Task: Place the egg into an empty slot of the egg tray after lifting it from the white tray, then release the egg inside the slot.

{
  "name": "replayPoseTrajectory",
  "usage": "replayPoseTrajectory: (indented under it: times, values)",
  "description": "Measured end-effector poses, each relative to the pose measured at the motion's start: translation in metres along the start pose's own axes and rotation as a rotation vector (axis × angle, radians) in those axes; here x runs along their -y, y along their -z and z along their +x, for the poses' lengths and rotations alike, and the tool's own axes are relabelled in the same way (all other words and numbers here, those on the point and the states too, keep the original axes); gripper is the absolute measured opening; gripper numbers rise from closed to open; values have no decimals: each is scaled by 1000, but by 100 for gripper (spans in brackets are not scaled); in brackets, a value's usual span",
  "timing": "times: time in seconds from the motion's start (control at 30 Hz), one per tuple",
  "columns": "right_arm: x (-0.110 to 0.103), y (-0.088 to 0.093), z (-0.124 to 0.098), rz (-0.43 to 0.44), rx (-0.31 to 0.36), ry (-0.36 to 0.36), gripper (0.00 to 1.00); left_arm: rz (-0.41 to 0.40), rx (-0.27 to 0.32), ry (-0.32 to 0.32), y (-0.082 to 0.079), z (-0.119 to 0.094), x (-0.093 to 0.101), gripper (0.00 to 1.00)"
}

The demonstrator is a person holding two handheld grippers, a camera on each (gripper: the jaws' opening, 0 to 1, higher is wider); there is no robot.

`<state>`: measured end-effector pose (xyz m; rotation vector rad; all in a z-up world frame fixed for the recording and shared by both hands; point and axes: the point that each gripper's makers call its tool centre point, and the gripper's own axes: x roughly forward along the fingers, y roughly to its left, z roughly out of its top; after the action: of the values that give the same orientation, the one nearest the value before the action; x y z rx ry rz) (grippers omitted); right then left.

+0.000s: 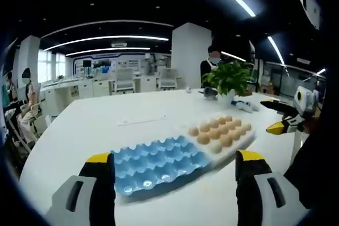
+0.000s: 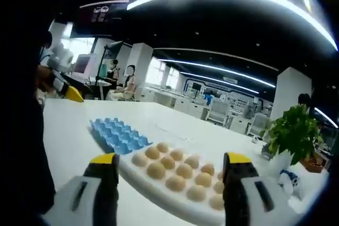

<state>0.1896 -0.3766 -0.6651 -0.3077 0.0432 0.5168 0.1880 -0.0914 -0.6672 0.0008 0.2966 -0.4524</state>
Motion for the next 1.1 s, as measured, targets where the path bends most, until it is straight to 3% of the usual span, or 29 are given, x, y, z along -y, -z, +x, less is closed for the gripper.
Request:
replayPoseTrajectory:
  times: [1.1]
  values:
    - [-1, 2, -1, -11, 0, -2, 83, 5, -21, -12, 2, -1, -9, 95]
